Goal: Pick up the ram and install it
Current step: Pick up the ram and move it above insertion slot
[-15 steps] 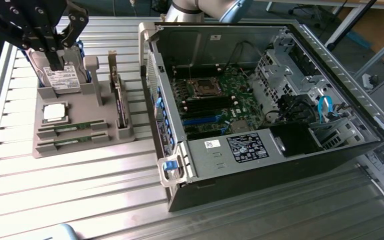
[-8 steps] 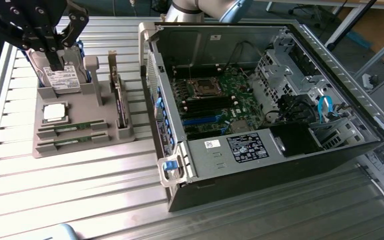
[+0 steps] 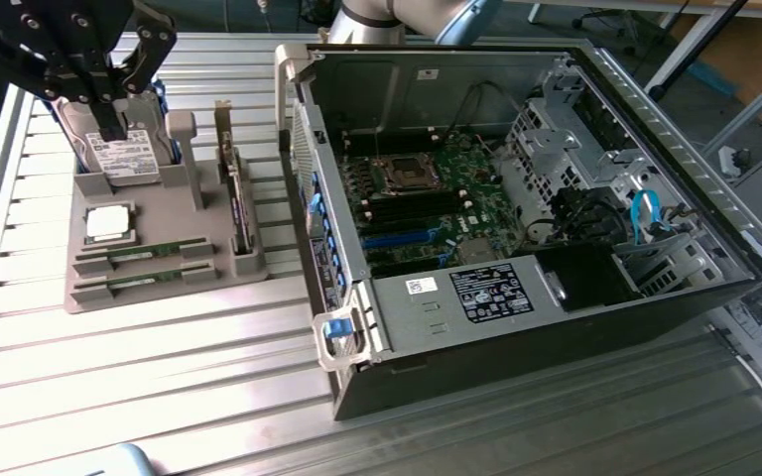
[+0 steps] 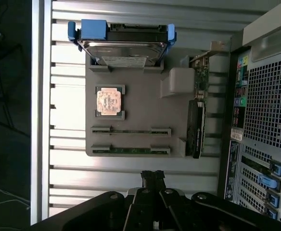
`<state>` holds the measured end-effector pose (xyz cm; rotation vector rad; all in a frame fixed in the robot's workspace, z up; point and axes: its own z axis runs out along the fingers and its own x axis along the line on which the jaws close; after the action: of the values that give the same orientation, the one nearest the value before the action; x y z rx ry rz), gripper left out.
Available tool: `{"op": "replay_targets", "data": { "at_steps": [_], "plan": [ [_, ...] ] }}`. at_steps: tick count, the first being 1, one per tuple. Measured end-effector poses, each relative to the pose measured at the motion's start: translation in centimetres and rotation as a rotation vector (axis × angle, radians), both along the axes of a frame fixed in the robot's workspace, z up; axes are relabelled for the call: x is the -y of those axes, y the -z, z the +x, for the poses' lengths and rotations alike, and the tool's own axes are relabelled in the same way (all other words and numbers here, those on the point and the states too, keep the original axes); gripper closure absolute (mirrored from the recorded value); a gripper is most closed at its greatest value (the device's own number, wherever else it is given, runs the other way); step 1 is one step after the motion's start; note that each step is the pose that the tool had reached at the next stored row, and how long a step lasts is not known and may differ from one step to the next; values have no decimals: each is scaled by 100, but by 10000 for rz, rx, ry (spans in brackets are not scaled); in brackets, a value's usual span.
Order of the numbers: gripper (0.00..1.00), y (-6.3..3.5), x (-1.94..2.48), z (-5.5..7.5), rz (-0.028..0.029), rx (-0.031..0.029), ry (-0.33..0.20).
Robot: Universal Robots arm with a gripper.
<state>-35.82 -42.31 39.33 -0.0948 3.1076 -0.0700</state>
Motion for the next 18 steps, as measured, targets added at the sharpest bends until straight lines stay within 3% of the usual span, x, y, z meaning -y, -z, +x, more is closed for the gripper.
{"op": "replay_targets", "data": {
  "at_steps": [18],
  "plan": [
    [90, 0, 0, 0, -121, 0, -465]
  ]
}}
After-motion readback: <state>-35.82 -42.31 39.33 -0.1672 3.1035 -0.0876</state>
